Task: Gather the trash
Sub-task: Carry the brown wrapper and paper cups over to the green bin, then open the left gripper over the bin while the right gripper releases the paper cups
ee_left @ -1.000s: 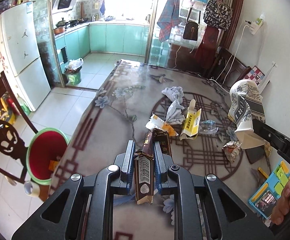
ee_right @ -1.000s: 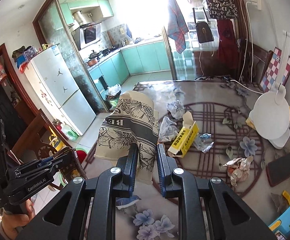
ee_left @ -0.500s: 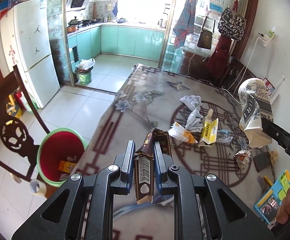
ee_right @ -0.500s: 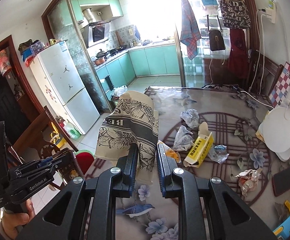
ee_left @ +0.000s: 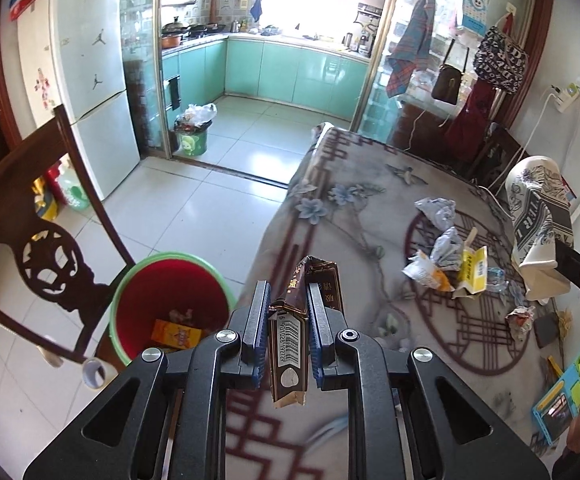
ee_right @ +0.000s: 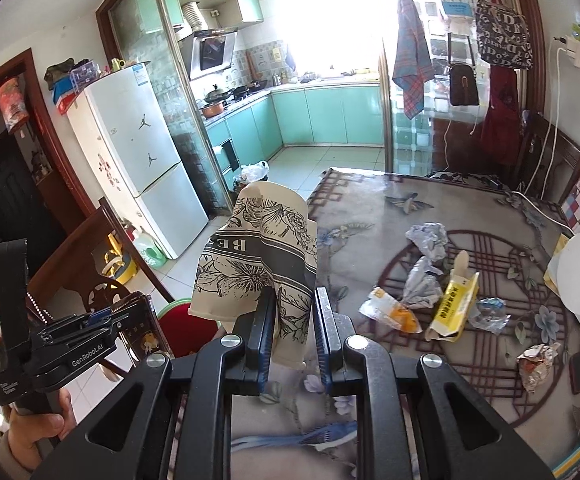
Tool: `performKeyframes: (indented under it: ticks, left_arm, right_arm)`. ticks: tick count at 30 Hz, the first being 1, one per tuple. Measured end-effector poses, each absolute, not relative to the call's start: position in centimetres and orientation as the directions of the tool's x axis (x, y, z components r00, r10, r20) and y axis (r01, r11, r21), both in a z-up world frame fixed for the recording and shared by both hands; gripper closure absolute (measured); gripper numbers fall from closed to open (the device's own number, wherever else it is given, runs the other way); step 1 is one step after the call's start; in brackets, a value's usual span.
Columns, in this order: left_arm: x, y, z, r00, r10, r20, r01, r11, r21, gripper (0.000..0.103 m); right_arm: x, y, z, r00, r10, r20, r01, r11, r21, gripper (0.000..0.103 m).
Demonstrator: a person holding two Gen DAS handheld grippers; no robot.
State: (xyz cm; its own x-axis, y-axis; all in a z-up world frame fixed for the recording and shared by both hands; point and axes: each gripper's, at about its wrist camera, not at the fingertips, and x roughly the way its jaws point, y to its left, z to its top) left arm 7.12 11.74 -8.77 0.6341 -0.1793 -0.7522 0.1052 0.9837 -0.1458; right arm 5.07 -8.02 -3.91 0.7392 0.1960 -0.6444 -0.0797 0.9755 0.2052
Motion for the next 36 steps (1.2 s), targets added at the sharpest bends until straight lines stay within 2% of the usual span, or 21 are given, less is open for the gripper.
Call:
performKeyframes:
  ticks: [14,24,36]
  left_arm:
    - [10.0,20.0,-12.4,0.577,-0.149,-0.803,0.048,0.988,-0.148,0.086]
    - [11.7,23.4,-15.6,0.52,-0.121,-0.846,0.017,0.991,-0.131,0.086]
    - [13.9,25.9,-18.8,0.463,-0.093,-0.882,-0.031,0.992,-0.121,0.086]
  right_arm:
    - [8.1,3.1,-6.6,0.671,0.236,-0.703,-0.144,0.971,0.189,0.087]
    - [9.3,7.0,-10.1,0.597,0.247,-0.763,-0.168,0.969,0.182,0.087]
    - [13.1,9.5,-15.2,0.493,0.33,-0.805,-0.196,0.944,0.267,0.087]
